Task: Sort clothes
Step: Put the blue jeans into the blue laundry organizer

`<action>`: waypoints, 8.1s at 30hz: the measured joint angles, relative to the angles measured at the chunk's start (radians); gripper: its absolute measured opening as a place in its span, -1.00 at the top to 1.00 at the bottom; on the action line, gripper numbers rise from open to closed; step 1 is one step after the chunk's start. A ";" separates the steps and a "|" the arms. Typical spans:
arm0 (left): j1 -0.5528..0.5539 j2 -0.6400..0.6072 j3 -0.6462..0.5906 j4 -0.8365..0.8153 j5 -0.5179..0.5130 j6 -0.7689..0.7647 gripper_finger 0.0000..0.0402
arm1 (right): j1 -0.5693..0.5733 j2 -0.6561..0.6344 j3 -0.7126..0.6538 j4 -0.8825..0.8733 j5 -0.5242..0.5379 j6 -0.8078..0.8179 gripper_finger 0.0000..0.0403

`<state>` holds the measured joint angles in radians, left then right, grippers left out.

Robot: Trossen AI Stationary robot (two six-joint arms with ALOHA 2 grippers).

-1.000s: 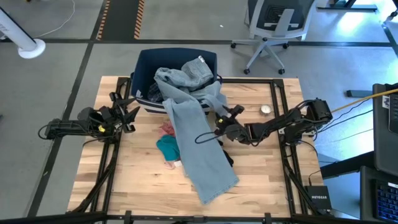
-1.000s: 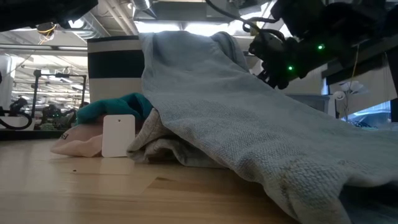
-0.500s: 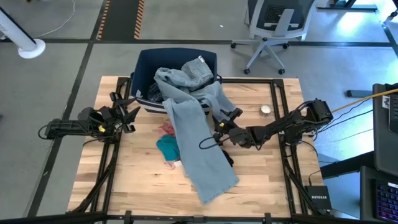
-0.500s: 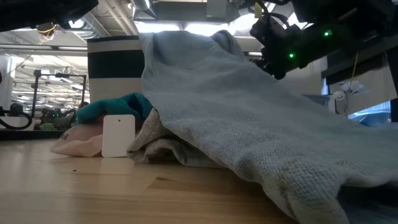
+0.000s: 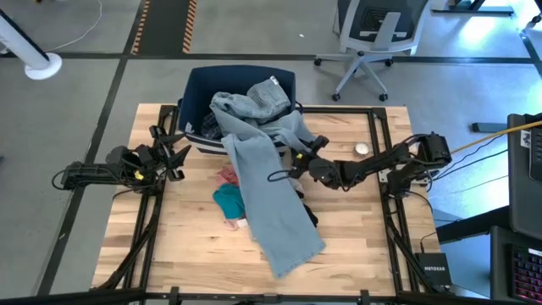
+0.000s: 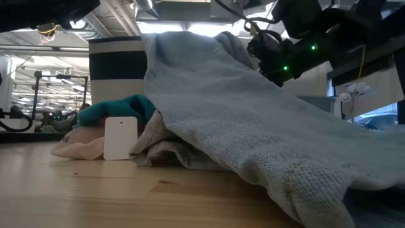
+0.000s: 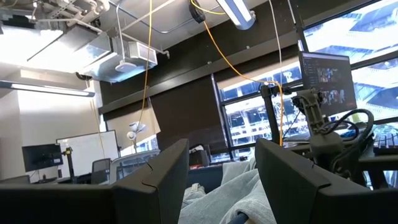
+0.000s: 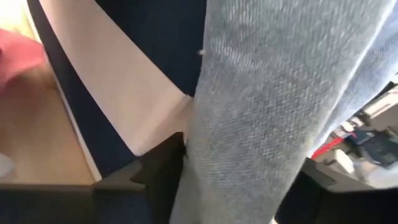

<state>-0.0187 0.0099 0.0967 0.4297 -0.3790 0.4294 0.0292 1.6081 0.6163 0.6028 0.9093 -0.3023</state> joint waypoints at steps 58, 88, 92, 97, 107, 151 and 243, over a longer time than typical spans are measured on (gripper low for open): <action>0.000 0.000 0.000 -0.006 -0.001 0.045 0.10 | -0.266 0.161 0.911 -0.503 -0.576 -0.508 0.61; 0.000 0.000 0.000 -0.002 -0.002 0.018 0.10 | 0.074 0.164 1.314 -1.681 -0.561 -0.246 -0.15; 0.000 0.000 0.000 -0.001 -0.003 0.015 0.10 | 0.115 0.164 1.140 -1.658 -0.563 -0.166 -0.15; 0.000 0.000 0.000 -0.001 -0.003 -0.003 0.10 | 0.114 0.164 0.920 -1.523 -0.653 -0.035 -0.15; 0.000 0.000 0.000 0.000 -0.003 0.001 0.10 | 0.065 0.152 0.840 -1.487 -0.695 0.076 -0.15; 0.000 0.000 0.000 0.008 -0.003 -0.002 0.10 | 0.196 0.207 0.874 -1.039 -0.726 -0.281 0.90; 0.000 0.000 0.000 0.000 -0.003 0.015 0.10 | -0.379 0.312 1.413 -0.853 -0.724 -0.350 -0.05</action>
<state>-0.0187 0.0097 0.0967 0.4297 -0.3817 0.4440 -0.3500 1.9204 2.0296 -0.2505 0.1854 -0.6525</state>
